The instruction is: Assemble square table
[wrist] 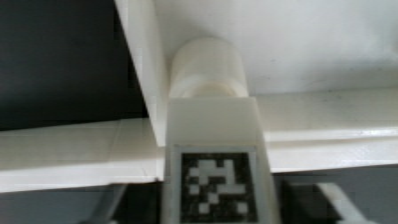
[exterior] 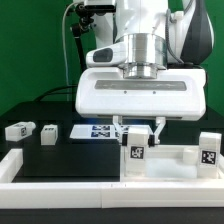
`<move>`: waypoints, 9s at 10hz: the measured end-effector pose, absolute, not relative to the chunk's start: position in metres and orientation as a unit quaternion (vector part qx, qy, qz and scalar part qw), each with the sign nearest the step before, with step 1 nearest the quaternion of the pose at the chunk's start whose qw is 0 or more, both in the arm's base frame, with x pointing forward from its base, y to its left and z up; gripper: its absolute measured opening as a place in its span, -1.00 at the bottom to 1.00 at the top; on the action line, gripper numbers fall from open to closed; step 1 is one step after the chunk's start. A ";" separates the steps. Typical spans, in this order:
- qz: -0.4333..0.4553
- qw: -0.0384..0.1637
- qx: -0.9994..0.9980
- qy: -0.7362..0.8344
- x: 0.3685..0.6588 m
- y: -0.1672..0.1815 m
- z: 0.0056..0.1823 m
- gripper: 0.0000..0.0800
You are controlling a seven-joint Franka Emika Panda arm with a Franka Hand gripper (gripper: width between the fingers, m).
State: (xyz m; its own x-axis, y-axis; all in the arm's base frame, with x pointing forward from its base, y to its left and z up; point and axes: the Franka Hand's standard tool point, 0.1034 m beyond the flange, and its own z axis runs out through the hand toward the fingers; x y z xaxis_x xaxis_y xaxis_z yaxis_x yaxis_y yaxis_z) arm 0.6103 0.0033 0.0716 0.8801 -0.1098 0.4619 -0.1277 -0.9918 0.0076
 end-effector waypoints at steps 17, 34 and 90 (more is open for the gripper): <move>0.023 -0.027 0.996 -0.080 0.628 -0.007 0.072 0.62; -0.009 -0.107 0.687 -0.718 0.625 0.013 0.069 -0.14; 0.012 -0.086 0.877 -0.473 0.624 0.012 0.072 0.62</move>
Offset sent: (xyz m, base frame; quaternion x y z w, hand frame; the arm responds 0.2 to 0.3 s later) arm 0.0000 0.0000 0.0000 0.0000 0.0000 0.0000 1.0000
